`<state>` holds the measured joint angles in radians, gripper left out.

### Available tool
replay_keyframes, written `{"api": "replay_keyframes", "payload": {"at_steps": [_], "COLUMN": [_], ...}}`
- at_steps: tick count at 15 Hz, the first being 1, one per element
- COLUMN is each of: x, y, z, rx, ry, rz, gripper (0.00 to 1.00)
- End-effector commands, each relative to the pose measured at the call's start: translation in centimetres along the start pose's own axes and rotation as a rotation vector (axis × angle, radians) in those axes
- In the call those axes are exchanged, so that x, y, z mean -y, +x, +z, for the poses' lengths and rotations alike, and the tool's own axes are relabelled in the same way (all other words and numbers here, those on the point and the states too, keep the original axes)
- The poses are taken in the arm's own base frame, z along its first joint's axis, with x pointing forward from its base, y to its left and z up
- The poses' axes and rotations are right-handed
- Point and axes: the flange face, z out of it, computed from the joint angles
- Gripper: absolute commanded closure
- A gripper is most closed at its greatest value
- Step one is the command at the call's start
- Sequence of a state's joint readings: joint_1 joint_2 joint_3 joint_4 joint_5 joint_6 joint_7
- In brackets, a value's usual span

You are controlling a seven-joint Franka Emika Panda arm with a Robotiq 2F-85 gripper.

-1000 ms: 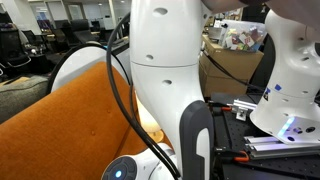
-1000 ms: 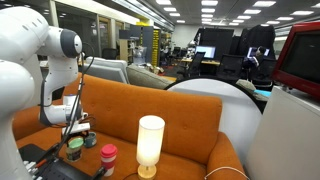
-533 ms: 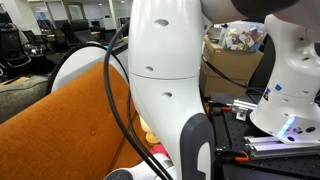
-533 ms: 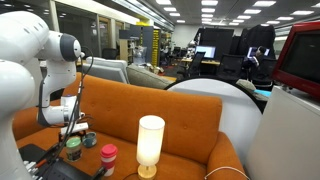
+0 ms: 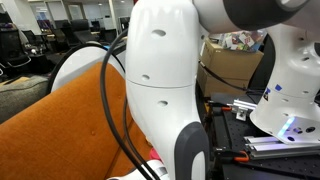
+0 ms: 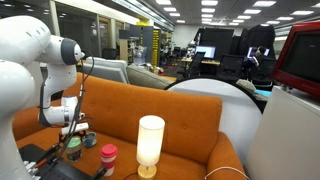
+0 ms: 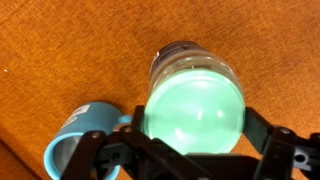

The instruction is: Put the green lid on the clear bottle

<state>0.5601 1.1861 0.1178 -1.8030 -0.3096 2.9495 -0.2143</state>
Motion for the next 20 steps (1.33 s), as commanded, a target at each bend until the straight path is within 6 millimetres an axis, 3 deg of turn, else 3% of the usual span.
{"api": "replay_keyframes", "payload": {"at_steps": [1, 20], "x": [-0.36, -0.91], "y": [0.31, -0.58], "z": [0.10, -0.22], "rx": [0.043, 0.075], "ry": [-0.005, -0.011], "rz": [-0.020, 0.007], "gripper": [0.31, 0.31]}}
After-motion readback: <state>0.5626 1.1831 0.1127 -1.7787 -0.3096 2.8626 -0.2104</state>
